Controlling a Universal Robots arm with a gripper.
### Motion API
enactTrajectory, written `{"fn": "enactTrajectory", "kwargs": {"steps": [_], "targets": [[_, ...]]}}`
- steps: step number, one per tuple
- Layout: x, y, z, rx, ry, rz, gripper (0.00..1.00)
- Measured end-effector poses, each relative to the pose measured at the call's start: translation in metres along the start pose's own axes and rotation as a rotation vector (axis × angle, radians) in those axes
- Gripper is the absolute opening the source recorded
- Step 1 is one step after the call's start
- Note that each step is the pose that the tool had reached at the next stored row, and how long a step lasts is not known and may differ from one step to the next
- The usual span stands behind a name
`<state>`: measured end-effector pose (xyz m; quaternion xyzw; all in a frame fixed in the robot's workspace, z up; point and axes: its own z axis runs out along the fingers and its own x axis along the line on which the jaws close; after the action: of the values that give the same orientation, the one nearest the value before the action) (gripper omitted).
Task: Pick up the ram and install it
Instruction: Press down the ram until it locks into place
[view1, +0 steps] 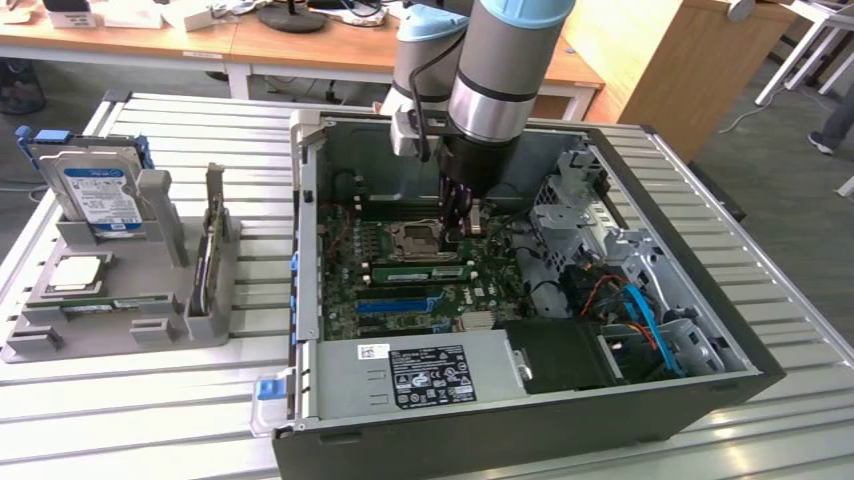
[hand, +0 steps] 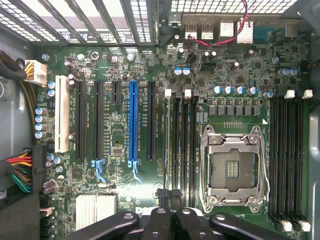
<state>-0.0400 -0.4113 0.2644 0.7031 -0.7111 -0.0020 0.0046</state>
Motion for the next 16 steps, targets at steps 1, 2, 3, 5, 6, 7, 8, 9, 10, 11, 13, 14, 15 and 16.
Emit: {"fn": "enactTrajectory", "kwargs": {"steps": [1, 2, 3, 5, 6, 7, 8, 9, 10, 11, 13, 14, 15, 16], "targets": [[0.0, 0.0, 0.0, 0.0, 0.0, 0.0, 0.11], [0.0, -0.0001, 0.0, 0.0, 0.0, 0.0, 0.11], [0.0, -0.0004, 0.0, 0.0, 0.0, 0.0, 0.11], [0.0, -0.0022, 0.0001, 0.0, 0.0, 0.0, 0.11], [0.0, -0.0034, 0.0001, 0.0, 0.0, 0.0, 0.11], [0.0, -0.0052, 0.0001, 0.0, 0.0, 0.001, 0.11], [0.0, -0.0072, 0.0001, 0.0, 0.0, 0.001, 0.11], [0.0, -0.0093, 0.0002, 0.0, 0.0, 0.002, 0.11], [0.0, -0.0117, 0.0002, 0.0001, -0.0001, 0.002, 0.11], [0.0, -0.0139, 0.0002, 0.0, -0.0001, 0.002, 0.11], [0.0, -0.0181, 0.0002, 0.0, 0.0, 0.003, 0.11], [0.0, -0.0198, 0.0003, 0.0, 0.0, 0.003, 0.11], [0.0, -0.0214, 0.0003, 0.0, 0.0, 0.004, 0.11], [0.0, -0.0229, 0.0004, -0.0001, 0.0, 0.004, 0.11]]}}
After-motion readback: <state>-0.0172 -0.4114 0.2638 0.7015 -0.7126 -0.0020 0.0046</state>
